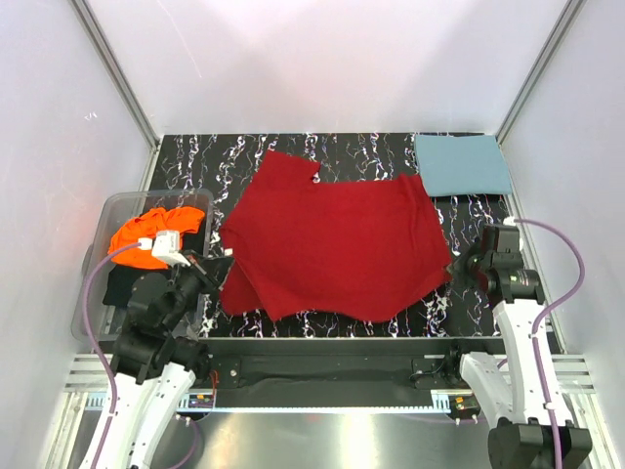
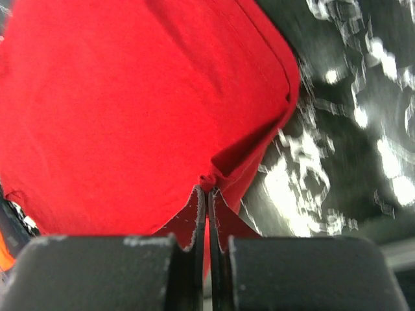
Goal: Fold and stack the t-shirts
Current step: Flatten the tshirt out
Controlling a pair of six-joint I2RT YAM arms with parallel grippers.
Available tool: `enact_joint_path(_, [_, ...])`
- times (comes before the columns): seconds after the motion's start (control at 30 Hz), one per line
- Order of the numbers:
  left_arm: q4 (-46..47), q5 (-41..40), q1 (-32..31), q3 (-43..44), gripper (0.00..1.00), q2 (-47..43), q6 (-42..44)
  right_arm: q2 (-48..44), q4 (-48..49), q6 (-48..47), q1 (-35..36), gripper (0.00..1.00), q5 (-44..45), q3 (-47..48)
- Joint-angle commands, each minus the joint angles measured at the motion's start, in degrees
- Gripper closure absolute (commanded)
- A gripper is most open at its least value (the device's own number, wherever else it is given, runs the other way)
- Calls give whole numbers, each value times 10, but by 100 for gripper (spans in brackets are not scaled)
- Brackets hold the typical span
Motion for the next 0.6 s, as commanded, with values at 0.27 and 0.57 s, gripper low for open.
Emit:
enact_joint_path(0.27, [-37,-34,-2,6,100,102,-61,-58,-110,72,0,100,-12,31])
enact_joint_path(0.57, [-51,-48,-2,18,100,113,-48,-53,-138,56,0,100,70,84])
